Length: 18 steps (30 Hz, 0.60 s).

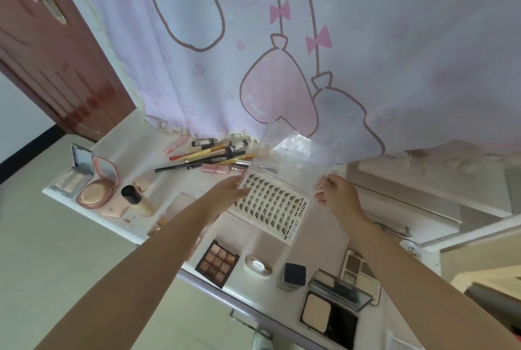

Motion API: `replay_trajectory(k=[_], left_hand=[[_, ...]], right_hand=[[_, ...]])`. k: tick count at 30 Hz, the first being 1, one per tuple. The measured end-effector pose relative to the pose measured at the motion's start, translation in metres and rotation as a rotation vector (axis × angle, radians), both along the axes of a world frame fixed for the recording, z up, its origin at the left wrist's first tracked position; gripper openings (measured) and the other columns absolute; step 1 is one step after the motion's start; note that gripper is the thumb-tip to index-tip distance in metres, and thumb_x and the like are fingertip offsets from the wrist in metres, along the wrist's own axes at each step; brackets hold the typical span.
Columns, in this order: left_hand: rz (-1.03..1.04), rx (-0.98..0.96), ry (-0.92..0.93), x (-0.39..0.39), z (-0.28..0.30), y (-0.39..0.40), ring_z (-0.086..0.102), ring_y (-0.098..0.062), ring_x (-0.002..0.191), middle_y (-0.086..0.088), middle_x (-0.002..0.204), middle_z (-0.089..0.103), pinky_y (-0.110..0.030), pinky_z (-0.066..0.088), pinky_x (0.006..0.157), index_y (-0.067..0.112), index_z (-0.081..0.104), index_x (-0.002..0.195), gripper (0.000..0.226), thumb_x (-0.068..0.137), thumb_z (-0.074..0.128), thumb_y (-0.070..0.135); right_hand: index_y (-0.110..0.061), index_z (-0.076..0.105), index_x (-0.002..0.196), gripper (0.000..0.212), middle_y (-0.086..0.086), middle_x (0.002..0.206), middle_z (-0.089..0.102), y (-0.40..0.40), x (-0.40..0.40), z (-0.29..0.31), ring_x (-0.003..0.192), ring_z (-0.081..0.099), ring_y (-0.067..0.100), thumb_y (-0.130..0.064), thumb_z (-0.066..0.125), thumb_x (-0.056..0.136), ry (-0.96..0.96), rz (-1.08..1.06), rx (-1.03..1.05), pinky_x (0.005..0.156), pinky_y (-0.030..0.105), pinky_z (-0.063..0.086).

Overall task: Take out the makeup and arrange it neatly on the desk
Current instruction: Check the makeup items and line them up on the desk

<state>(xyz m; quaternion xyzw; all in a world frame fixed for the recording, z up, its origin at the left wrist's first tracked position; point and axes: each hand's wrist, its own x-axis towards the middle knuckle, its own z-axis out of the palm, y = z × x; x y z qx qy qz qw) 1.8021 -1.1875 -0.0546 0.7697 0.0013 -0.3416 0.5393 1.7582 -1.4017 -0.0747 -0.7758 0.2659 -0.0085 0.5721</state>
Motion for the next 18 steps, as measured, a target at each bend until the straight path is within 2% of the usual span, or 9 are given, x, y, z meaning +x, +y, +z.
replay_trajectory(k=[4, 7, 9, 12, 15, 16, 18], left_hand=[[0.247, 0.014, -0.067, 0.003, 0.003, 0.009, 0.055, -0.014, 0.08, 0.003, 0.085, 0.06, -0.018, 0.041, 0.066, 0.011, 0.055, 0.113, 0.024, 0.099, 0.037, 0.016], [0.41, 0.048, -0.164, 0.005, 0.009, 0.026, 0.052, -0.007, 0.068, 0.005, 0.077, 0.056, -0.013, 0.042, 0.056, 0.016, 0.053, 0.106, 0.021, 0.098, 0.036, 0.008], [0.471, 0.061, -0.184, 0.004, 0.017, 0.043, 0.05, -0.008, 0.066, 0.004, 0.075, 0.056, -0.014, 0.041, 0.058, 0.016, 0.055, 0.106, 0.024, 0.097, 0.036, 0.005], [0.506, 0.096, -0.218, 0.011, 0.027, 0.071, 0.051, -0.012, 0.07, 0.002, 0.077, 0.058, -0.02, 0.04, 0.064, 0.004, 0.056, 0.119, 0.031, 0.096, 0.035, 0.003], [0.535, 0.118, -0.249, 0.022, 0.039, 0.098, 0.052, 0.002, 0.051, 0.001, 0.073, 0.055, -0.009, 0.038, 0.047, 0.009, 0.058, 0.108, 0.025, 0.096, 0.036, 0.003], [0.541, 0.115, -0.25, 0.028, 0.042, 0.106, 0.054, 0.0, 0.053, 0.0, 0.074, 0.055, -0.009, 0.04, 0.048, 0.009, 0.058, 0.108, 0.024, 0.096, 0.037, 0.004], [0.515, 0.123, -0.247, 0.044, 0.047, 0.128, 0.058, -0.014, 0.078, -0.006, 0.084, 0.06, -0.021, 0.045, 0.071, 0.005, 0.059, 0.117, 0.028, 0.095, 0.04, 0.004]], right_hand=[[-0.003, 0.055, 0.082, 0.02, 0.002, 0.069, 0.053, 0.015, 0.013, 0.011, 0.058, 0.051, 0.011, -0.006, 0.04, 0.094, -0.038, 0.054, 0.031, 0.055, 0.012, 0.047], [-0.004, 0.055, 0.074, 0.024, 0.009, 0.07, 0.056, 0.03, 0.03, 0.024, 0.051, 0.055, 0.008, -0.006, 0.042, 0.094, -0.073, 0.124, 0.081, 0.051, 0.014, 0.049], [-0.01, 0.054, 0.069, 0.028, 0.009, 0.069, 0.058, 0.043, 0.04, 0.036, 0.039, 0.054, 0.001, -0.003, 0.041, 0.093, -0.09, 0.163, 0.163, 0.045, 0.012, 0.048], [-0.011, 0.055, 0.07, 0.028, 0.011, 0.071, 0.059, 0.065, 0.054, 0.052, 0.035, 0.053, 0.005, -0.002, 0.042, 0.092, -0.084, 0.239, 0.251, 0.042, 0.015, 0.049], [-0.009, 0.056, 0.071, 0.025, 0.011, 0.068, 0.06, 0.088, 0.069, 0.059, 0.035, 0.055, 0.009, -0.001, 0.044, 0.092, -0.044, 0.274, 0.335, 0.041, 0.017, 0.05], [-0.009, 0.057, 0.072, 0.025, 0.012, 0.068, 0.06, 0.095, 0.075, 0.059, 0.038, 0.057, 0.011, -0.002, 0.045, 0.092, -0.032, 0.277, 0.343, 0.043, 0.019, 0.052], [-0.006, 0.058, 0.074, 0.022, 0.013, 0.069, 0.061, 0.114, 0.091, 0.062, 0.048, 0.059, 0.019, -0.001, 0.045, 0.092, -0.007, 0.284, 0.346, 0.048, 0.023, 0.053]])
